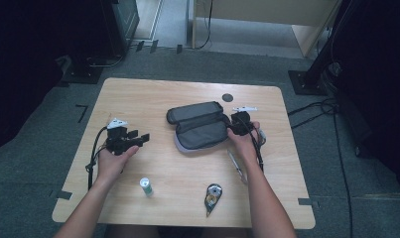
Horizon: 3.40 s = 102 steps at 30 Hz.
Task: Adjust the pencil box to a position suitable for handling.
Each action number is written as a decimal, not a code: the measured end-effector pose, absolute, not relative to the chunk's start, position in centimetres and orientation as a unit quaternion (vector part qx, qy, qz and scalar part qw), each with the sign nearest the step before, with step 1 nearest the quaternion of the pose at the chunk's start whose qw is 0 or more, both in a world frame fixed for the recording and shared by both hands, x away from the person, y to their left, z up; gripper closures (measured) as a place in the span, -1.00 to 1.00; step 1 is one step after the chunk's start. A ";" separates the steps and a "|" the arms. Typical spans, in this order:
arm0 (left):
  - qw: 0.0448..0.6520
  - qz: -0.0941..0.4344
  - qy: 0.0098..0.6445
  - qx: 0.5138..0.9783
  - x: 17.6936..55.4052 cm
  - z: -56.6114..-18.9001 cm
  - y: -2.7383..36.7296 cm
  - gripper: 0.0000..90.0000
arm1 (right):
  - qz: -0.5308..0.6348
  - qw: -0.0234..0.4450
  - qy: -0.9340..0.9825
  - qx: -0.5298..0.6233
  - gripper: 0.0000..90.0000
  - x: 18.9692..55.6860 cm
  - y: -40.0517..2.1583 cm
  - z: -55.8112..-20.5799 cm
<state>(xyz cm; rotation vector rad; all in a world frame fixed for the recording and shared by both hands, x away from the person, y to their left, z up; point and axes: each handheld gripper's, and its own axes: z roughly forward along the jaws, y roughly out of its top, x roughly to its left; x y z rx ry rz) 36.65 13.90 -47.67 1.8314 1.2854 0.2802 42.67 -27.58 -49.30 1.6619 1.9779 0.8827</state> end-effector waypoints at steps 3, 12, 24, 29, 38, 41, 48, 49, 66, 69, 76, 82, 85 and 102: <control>0.428 0.124 0.523 0.727 35.9 -48.0 14.7 -0.07 | 0.307 0.202 0.701 0.611 0.75 42.8 -27.4 -49.5; 0.410 0.150 0.539 0.721 34.5 -48.6 16.1 -0.26 | 0.315 0.158 0.634 0.689 0.98 42.4 -27.5 -49.1; 0.368 0.169 0.559 0.724 32.1 -49.7 18.4 -0.52 | 0.343 0.126 0.605 0.707 0.98 40.0 -25.6 -48.4; 0.360 0.175 0.578 0.711 30.5 -49.8 19.7 -0.61 | 0.345 0.128 0.597 0.713 0.98 39.0 -24.4 -48.6; 0.346 0.184 0.595 0.702 27.8 -50.5 20.8 -0.64 | 0.356 0.140 0.591 0.710 0.95 37.1 -23.7 -49.2; 0.339 0.185 0.598 0.703 27.0 -50.8 20.9 -0.64 | 0.365 0.145 0.601 0.696 0.60 36.7 -23.8 -49.1; 0.304 0.211 0.579 0.726 26.0 -51.3 20.5 -0.66 | 0.387 0.173 0.654 0.627 0.11 34.9 -24.3 -46.8; 0.304 0.211 0.579 0.726 26.0 -51.3 20.5 -0.67 | 0.387 0.175 0.662 0.618 0.09 34.6 -24.4 -46.4; 0.302 0.233 0.557 0.737 25.5 -51.9 19.9 -0.79 | 0.389 0.167 0.694 0.582 -0.09 29.8 -29.9 -47.5; 0.302 0.233 0.558 0.737 25.5 -51.9 19.9 -0.79 | 0.393 0.166 0.690 0.585 -0.03 29.5 -30.2 -47.5; 0.302 0.233 0.558 0.737 25.5 -51.9 20.0 -0.79 | 0.390 0.171 0.694 0.580 0.03 28.7 -30.2 -47.6; 0.302 0.233 0.558 0.737 25.5 -51.9 19.9 -0.79 | 0.385 0.171 0.695 0.583 0.03 28.7 -30.1 -48.2; 0.302 0.233 0.558 0.737 25.5 -51.9 19.9 -0.79 | 0.383 0.171 0.696 0.582 0.03 28.7 -30.0 -48.4; 0.302 0.233 0.558 0.737 25.5 -51.9 19.9 -0.79 | 0.386 0.176 0.696 0.579 0.04 28.5 -29.8 -48.5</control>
